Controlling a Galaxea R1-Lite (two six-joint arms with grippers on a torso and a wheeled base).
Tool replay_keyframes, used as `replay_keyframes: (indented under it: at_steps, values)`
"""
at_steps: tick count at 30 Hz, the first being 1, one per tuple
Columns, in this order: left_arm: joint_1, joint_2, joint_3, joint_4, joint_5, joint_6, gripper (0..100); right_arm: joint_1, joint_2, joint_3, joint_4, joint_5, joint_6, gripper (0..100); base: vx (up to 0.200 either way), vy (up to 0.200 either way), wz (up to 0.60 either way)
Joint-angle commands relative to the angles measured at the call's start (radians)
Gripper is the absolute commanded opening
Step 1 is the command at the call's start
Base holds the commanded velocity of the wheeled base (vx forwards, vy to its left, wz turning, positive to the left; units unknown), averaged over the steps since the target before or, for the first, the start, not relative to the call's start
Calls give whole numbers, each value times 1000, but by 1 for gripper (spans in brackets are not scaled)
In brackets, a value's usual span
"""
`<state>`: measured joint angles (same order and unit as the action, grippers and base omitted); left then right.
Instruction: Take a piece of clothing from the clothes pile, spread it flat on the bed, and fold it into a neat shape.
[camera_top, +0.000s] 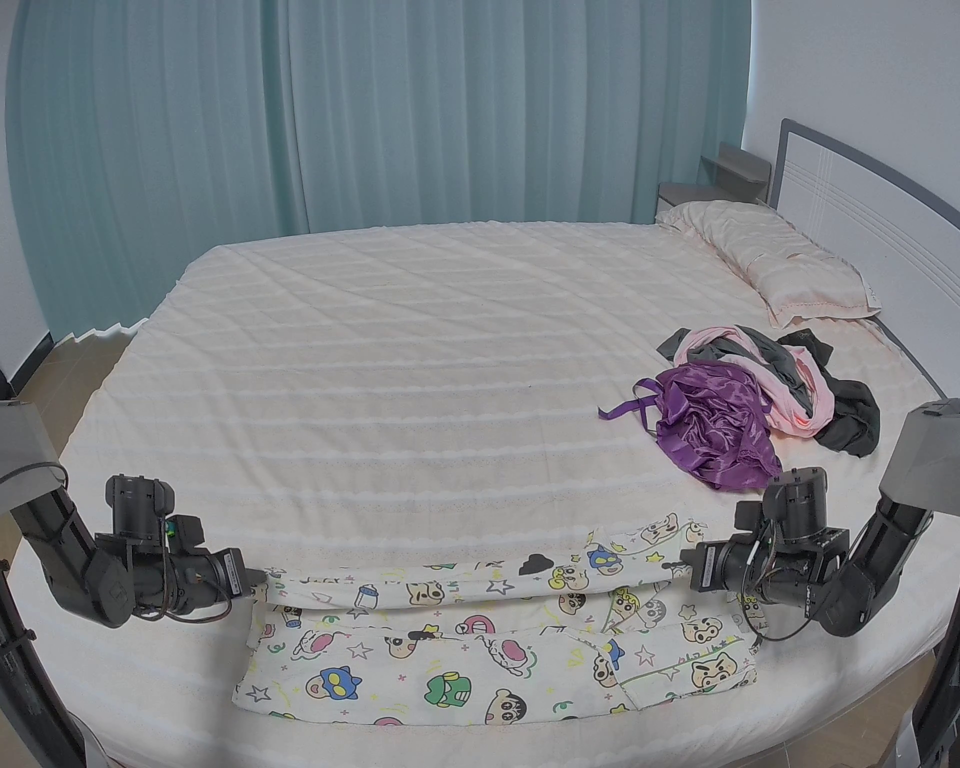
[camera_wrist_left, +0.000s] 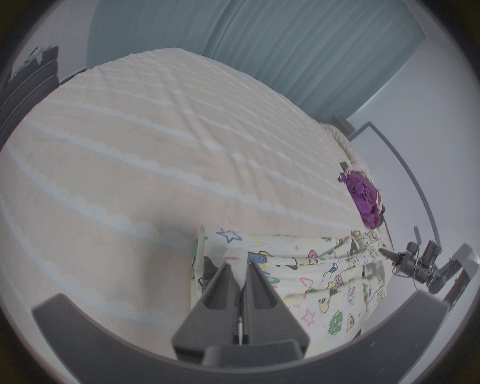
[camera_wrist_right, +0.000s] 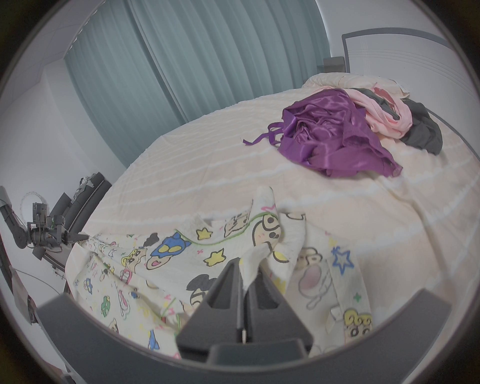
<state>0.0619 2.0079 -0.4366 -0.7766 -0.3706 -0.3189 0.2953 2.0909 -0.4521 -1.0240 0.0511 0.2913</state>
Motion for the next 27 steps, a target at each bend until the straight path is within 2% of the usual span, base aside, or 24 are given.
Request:
replay_keyframes:
  at_steps: [1,11,12,13,14,16,19,27]
  values:
    - [-1,52,85,-59,-2,40,0,18,37,93,-57,0,2,0,0,0,0]
    - [-2,107,153,-170,-1,46,0,18,117,165,-205,-2,39,0,0,0,0]
    - [-1,107,160,-171,-1,44,0,18,123,173,-225,-2,42,100,0,0,0]
    - [-2,106,164,-171,-1,44,0,16,126,178,-243,-2,45,100,0,0,0]
    - [-2,104,168,-171,-1,46,100,16,127,182,-254,0,45,100,0,0,0]
    - [-2,104,177,-171,-1,46,100,13,127,191,-269,0,49,100,0,0,0]
    - [-1,103,196,-179,-1,47,100,11,115,210,-303,0,108,100,0,0,0]
    - [3,91,271,-274,-4,38,100,10,109,257,-389,-2,344,100,0,0,0]
